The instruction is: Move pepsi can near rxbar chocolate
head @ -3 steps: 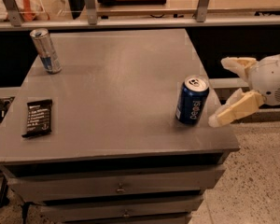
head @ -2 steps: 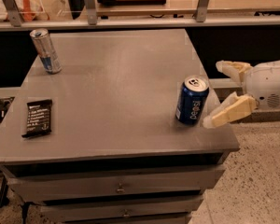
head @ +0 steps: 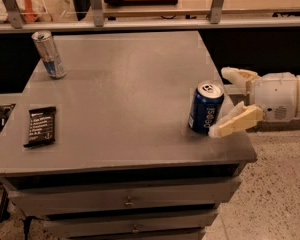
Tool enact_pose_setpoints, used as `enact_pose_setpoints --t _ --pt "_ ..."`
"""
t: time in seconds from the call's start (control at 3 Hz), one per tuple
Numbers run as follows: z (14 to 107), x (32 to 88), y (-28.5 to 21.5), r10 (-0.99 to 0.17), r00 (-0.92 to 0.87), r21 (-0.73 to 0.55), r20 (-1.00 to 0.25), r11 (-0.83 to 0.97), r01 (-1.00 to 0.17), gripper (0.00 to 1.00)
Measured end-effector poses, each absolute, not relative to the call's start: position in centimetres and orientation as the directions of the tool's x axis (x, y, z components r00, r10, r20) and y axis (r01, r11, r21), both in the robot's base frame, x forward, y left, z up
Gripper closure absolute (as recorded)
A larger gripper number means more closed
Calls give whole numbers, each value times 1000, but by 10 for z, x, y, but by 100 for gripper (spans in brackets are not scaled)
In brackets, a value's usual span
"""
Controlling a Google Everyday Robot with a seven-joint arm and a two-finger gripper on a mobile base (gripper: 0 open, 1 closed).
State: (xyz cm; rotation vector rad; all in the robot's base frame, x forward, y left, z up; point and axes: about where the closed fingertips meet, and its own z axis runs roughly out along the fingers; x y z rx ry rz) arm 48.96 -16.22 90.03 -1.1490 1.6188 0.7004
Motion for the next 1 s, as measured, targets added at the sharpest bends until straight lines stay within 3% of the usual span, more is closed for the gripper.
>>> enact_pose_setpoints --t 0.33,1.0 --pt "897 491 -156 -314 -49 -74 -948 368 -927 0" --pt "893 490 -151 -284 -49 -58 -958 359 -931 41"
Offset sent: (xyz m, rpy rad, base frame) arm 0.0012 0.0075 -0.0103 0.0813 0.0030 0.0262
